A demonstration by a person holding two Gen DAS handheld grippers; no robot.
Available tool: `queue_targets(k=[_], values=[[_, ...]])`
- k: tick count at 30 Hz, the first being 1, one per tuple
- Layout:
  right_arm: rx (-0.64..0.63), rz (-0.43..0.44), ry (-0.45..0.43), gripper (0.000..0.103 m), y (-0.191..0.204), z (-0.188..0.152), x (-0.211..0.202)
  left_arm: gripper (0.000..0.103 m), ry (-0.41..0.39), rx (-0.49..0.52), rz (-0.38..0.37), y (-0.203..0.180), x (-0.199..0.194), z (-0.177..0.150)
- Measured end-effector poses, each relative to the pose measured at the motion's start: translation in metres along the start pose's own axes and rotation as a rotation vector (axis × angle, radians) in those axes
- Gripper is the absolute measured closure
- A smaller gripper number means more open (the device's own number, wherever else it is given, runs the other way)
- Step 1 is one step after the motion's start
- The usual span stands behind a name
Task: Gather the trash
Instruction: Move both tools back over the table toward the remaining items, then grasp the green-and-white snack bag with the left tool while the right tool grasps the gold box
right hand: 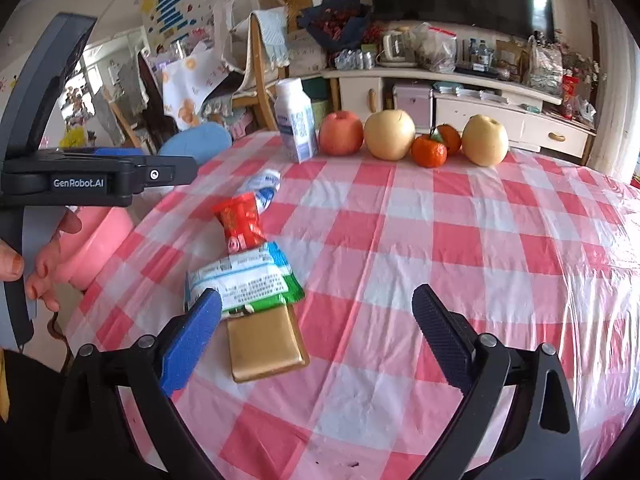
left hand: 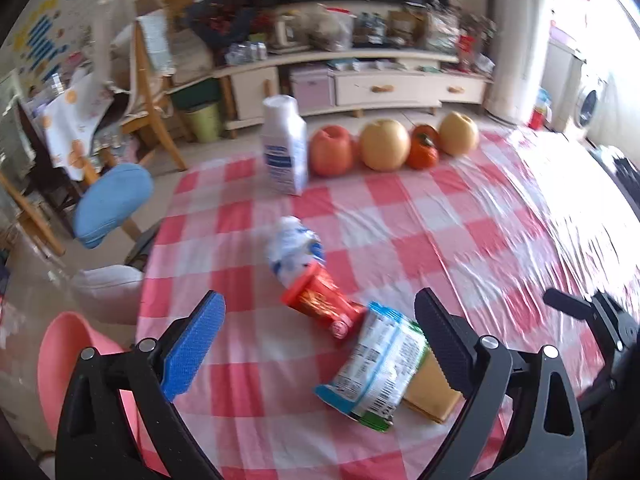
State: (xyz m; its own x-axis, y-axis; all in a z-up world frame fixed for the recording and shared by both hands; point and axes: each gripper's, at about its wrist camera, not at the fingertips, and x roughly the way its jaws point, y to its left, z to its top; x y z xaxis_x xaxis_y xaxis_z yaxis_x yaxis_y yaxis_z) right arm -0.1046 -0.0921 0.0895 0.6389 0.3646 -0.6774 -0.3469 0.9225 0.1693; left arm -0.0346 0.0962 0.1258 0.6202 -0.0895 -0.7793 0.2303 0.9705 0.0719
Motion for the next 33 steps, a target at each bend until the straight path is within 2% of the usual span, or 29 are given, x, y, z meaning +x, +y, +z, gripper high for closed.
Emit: queue_targets(k=[5, 9, 17, 21, 24, 27, 31, 33], values=[[-0.045, 0.043, 0.090, 0.006, 0.001, -0.011, 0.013, 0.008, 0.092, 0.113, -0.075, -0.012, 0.018, -0.017], [-0.070, 0.077, 0.147, 0.006, 0.007, -0.021, 0.025, 0.008, 0.150, 0.172, -0.082, -0.017, 0.034, -0.032], [-0.160, 0.116, 0.179, 0.007, 0.033, -0.031, 0.039, 0.008, 0.249, 0.242, -0.092, -0.030, 0.064, -0.049], [-0.177, 0.111, 0.185, 0.007, 0.036, -0.033, 0.044, 0.008, 0.274, 0.285, -0.093, -0.037, 0.074, -0.055], [-0.176, 0.117, 0.188, 0.007, 0.037, -0.033, 0.047, 0.009, 0.283, 0.280, -0.109, -0.038, 0.078, -0.055], [-0.181, 0.113, 0.189, 0.007, 0.038, -0.033, 0.049, 0.021, 0.280, 0.256, -0.148, -0.036, 0.080, -0.052], [-0.194, 0.108, 0.188, 0.007, 0.041, -0.034, 0.052, 0.022, 0.274, 0.247, -0.156, -0.036, 0.082, -0.051], [-0.198, 0.109, 0.197, 0.013, 0.041, -0.035, 0.054, 0.022, 0.273, 0.244, -0.158, -0.036, 0.082, -0.051]])
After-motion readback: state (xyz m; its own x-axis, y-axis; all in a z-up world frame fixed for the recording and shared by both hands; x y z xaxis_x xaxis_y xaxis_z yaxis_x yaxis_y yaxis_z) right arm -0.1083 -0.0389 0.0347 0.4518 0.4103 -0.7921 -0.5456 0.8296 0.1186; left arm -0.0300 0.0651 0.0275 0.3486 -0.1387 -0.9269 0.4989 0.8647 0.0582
